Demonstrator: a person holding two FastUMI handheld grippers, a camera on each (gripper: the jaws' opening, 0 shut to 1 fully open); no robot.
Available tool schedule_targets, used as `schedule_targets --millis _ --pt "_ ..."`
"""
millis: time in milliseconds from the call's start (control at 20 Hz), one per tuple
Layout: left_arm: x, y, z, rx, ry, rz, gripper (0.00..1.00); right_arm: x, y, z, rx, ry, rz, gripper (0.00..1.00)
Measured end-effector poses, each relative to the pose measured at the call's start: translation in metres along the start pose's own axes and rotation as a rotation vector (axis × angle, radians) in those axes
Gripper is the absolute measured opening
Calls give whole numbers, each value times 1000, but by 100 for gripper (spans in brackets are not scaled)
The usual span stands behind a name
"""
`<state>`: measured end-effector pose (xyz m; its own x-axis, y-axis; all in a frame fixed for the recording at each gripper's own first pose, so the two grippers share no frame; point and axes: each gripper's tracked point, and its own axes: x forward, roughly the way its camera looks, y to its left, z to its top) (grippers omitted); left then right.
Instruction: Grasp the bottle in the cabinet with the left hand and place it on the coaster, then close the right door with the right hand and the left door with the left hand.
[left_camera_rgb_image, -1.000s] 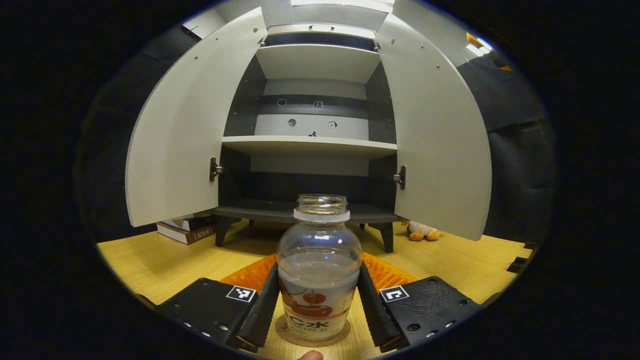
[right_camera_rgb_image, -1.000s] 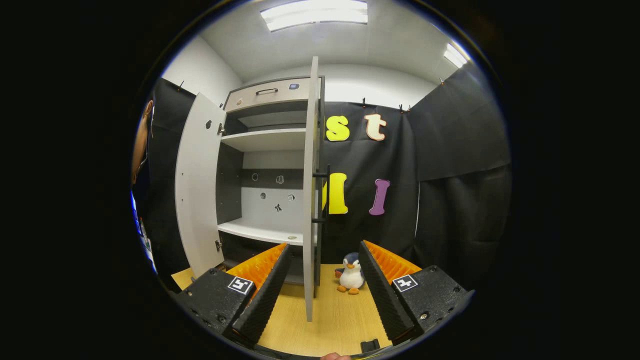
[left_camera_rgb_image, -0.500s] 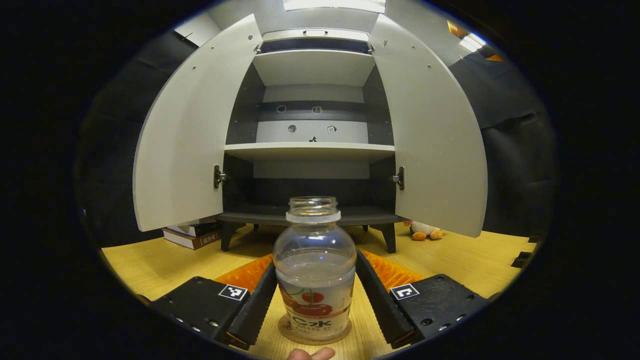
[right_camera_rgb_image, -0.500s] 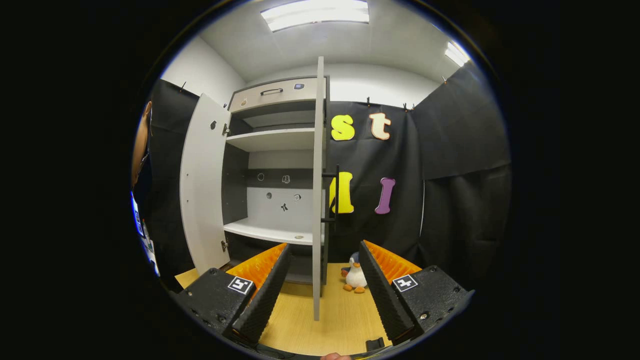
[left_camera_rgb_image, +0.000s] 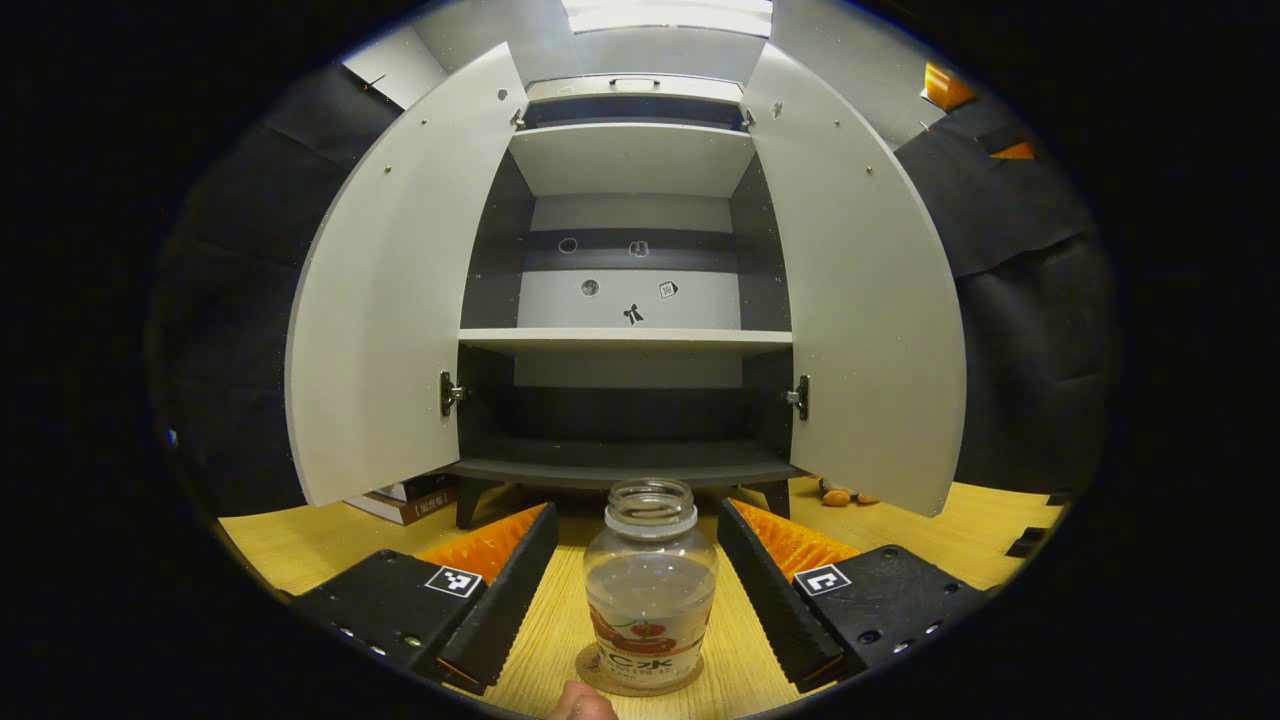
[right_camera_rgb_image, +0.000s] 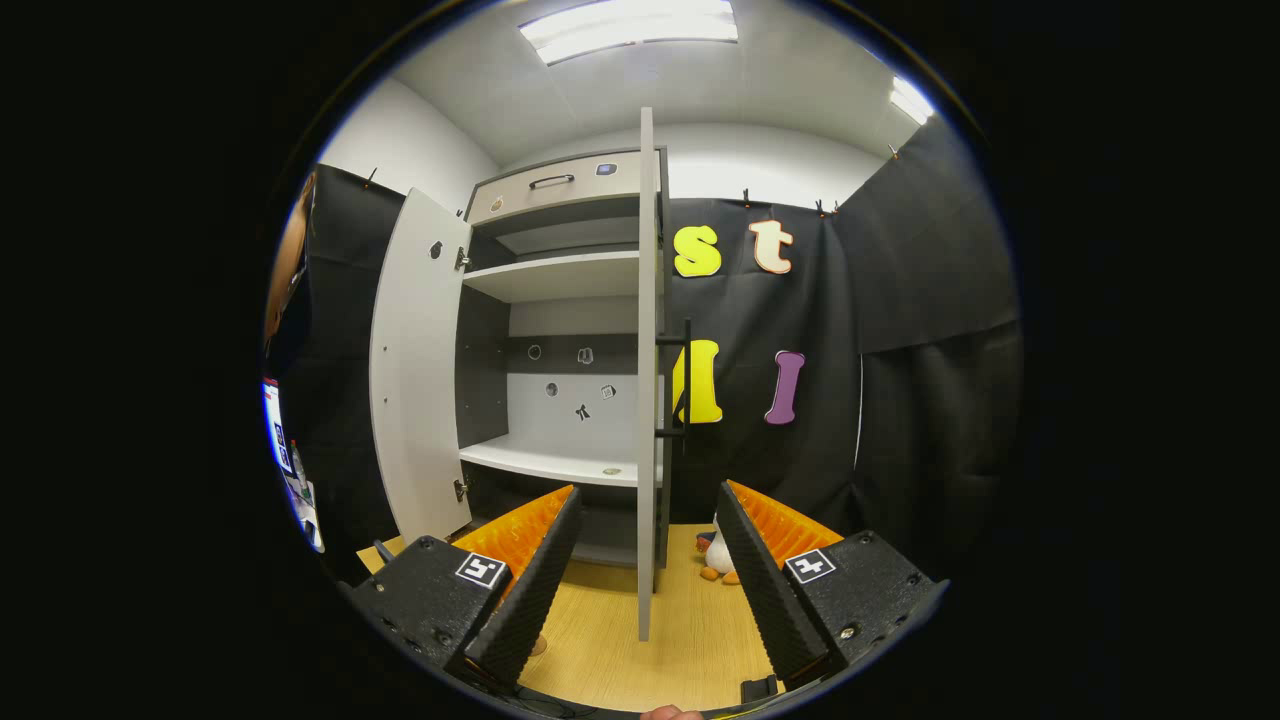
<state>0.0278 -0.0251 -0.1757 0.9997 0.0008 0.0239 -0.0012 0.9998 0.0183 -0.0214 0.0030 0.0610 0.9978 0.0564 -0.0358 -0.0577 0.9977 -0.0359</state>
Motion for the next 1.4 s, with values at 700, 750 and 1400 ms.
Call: schedule_targets --millis 700,750,1400 --pt "-18 -29 177 1 -140 -135 96 17 -31 -23 97 -87 -35 83" --pt "-18 -29 180 6 -137 -132 96 19 -40 -23 94 -91 -66 83" --pt "-15 -12 195 -18 -59 -60 95 41 -49 2 209 -154 -20 83"
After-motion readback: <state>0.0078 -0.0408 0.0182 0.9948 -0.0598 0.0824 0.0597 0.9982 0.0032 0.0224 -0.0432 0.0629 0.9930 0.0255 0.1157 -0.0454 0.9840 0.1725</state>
